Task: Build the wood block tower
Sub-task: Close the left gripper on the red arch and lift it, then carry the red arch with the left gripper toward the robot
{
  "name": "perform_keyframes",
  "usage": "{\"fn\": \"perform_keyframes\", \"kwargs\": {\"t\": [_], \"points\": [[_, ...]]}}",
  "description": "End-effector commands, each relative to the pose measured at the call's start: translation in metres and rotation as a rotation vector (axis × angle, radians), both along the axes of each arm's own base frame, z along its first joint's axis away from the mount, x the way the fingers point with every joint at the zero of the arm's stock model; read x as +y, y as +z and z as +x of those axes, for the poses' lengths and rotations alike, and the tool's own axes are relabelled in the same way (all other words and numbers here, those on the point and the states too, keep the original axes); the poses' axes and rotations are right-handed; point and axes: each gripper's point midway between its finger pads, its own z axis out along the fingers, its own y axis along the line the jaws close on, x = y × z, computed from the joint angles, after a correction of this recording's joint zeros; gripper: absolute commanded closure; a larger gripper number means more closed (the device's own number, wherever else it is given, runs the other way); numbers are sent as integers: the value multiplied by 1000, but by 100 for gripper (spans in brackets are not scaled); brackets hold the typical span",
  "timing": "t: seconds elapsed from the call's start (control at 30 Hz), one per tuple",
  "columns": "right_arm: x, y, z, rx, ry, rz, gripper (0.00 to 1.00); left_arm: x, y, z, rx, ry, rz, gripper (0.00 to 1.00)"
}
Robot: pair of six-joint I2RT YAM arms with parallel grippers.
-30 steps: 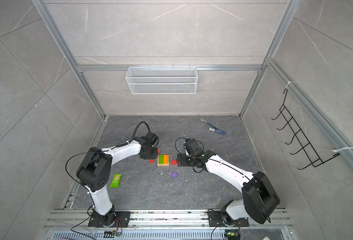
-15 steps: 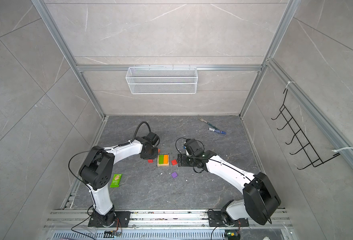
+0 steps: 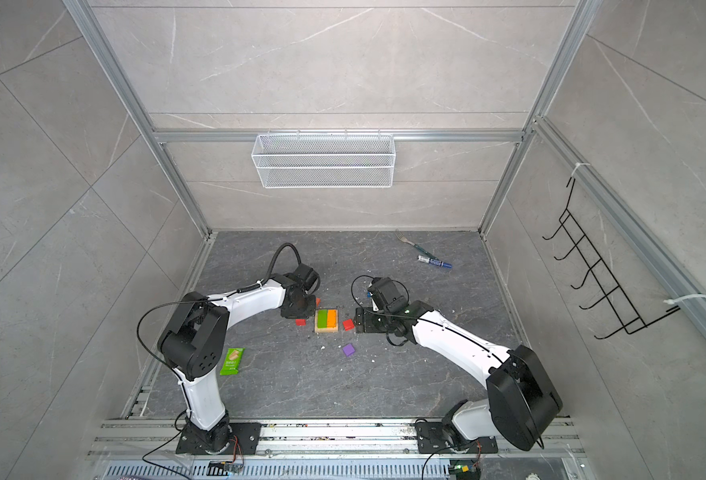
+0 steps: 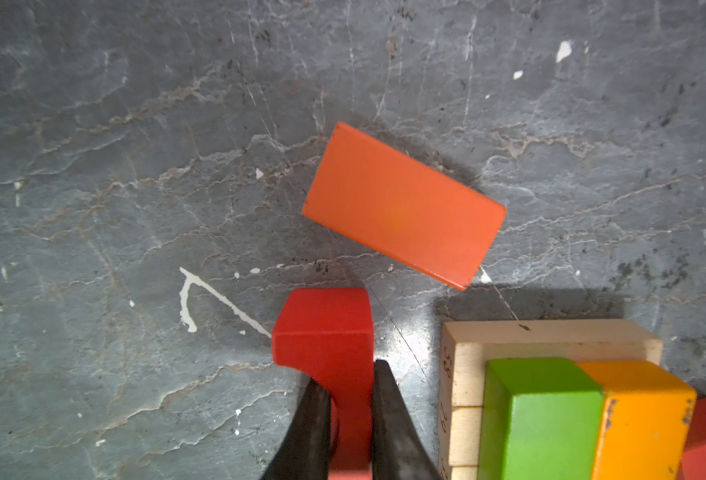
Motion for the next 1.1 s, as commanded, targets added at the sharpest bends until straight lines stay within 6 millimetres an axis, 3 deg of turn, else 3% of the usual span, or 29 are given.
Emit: {"fn": "perform_keyframes", "kwargs": {"t": [0.0, 0.13, 0.47, 0.7, 1.07], "points": [[-5, 3, -6, 2, -10, -9, 22, 8, 4, -12, 20, 18, 7, 95], [-4, 7, -6, -5, -9, 1, 22, 4, 15, -21, 4, 13, -58, 100], [-3, 14, -7, -14, -12, 19, 22, -7, 46, -49, -32, -16, -248, 100], [-3, 16, -9, -16, -16, 36, 22, -30, 61, -76, -23, -85, -473, 100], [-10, 18, -12, -43, -14, 31, 20, -50, 68, -123, 31, -138, -747, 100]]}}
